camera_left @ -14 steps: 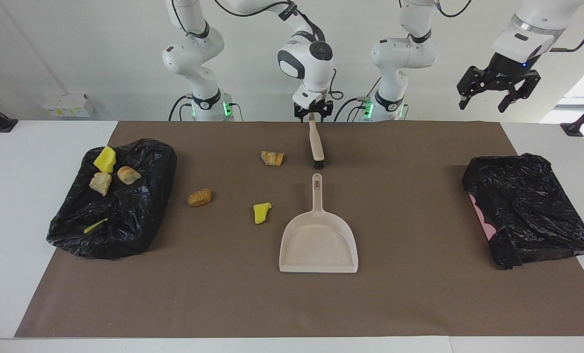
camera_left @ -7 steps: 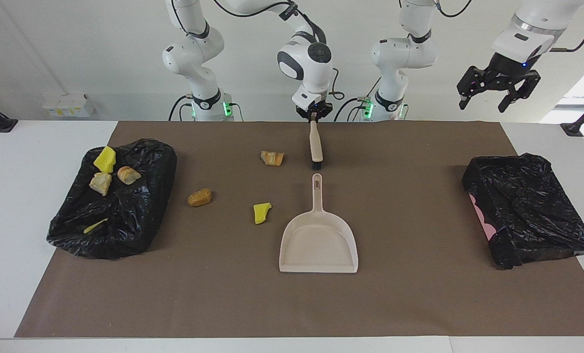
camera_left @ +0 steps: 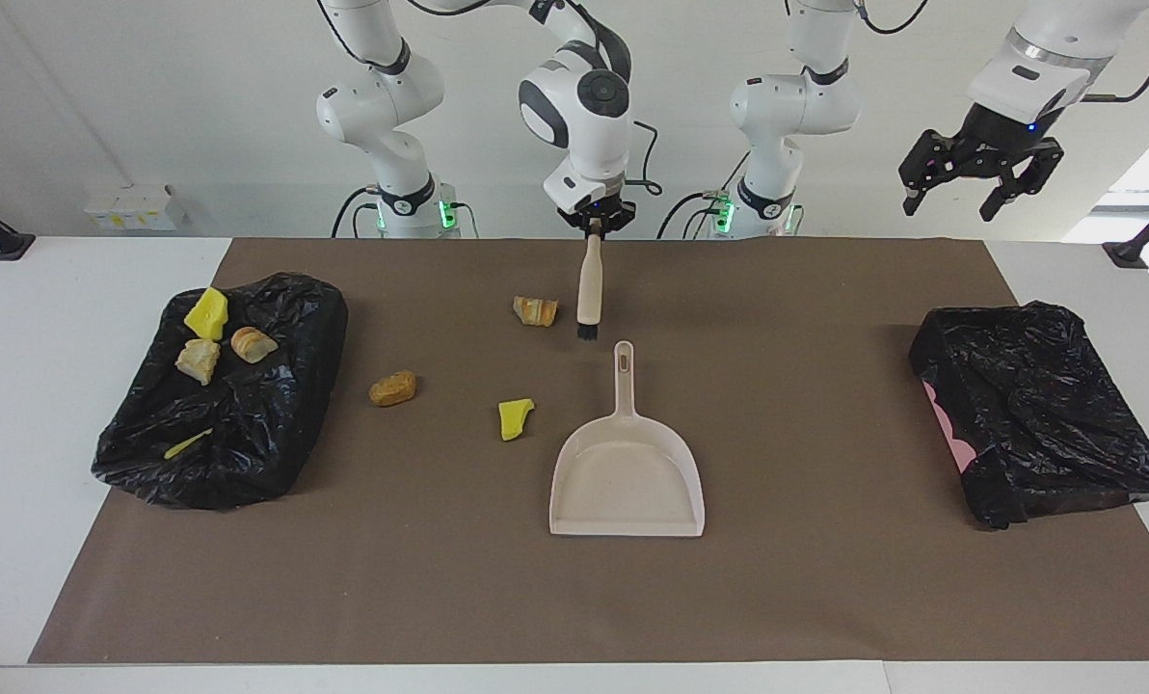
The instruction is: Sweep and dump trash in bin
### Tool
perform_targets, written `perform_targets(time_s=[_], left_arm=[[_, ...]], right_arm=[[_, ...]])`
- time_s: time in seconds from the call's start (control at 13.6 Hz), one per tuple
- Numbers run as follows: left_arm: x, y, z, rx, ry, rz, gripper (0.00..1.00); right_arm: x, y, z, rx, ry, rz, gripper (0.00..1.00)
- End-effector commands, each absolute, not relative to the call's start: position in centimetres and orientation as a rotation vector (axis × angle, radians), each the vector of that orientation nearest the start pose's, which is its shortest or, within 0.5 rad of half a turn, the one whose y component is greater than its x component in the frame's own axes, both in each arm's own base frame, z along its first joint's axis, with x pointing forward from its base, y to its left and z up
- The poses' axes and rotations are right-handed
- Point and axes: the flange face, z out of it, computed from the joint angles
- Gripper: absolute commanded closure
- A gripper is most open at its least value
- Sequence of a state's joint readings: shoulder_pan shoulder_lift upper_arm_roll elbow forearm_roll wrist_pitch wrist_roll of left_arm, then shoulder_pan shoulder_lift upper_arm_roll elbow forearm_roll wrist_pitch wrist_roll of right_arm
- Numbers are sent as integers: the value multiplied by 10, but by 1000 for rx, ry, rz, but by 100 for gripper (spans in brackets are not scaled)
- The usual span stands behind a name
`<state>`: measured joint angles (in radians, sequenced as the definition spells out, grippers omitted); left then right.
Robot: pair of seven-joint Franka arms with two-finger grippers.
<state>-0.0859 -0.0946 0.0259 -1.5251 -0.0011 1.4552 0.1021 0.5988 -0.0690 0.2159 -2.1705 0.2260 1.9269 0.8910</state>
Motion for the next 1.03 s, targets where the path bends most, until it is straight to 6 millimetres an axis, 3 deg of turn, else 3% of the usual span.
perform_targets(time_s=[0.0, 0.22, 0.51, 0.73, 0.95], left_arm=[[506, -27, 686, -3137, 272, -34, 0], [506, -26, 686, -3138, 269, -34, 0], [505, -26, 686, -3138, 269, -32, 0], [501, -40, 684, -3136, 286, 5, 0], [502, -75, 684, -3141, 280, -45, 0]], right_arm=[[366, 333, 427, -3120, 396, 398, 100], [404, 303, 431, -3302, 374, 285, 100], [451, 231, 424, -3418, 414, 278, 100], [467, 176, 410, -3455, 457, 334, 100], [462, 139, 397, -3450, 501, 406, 100]])
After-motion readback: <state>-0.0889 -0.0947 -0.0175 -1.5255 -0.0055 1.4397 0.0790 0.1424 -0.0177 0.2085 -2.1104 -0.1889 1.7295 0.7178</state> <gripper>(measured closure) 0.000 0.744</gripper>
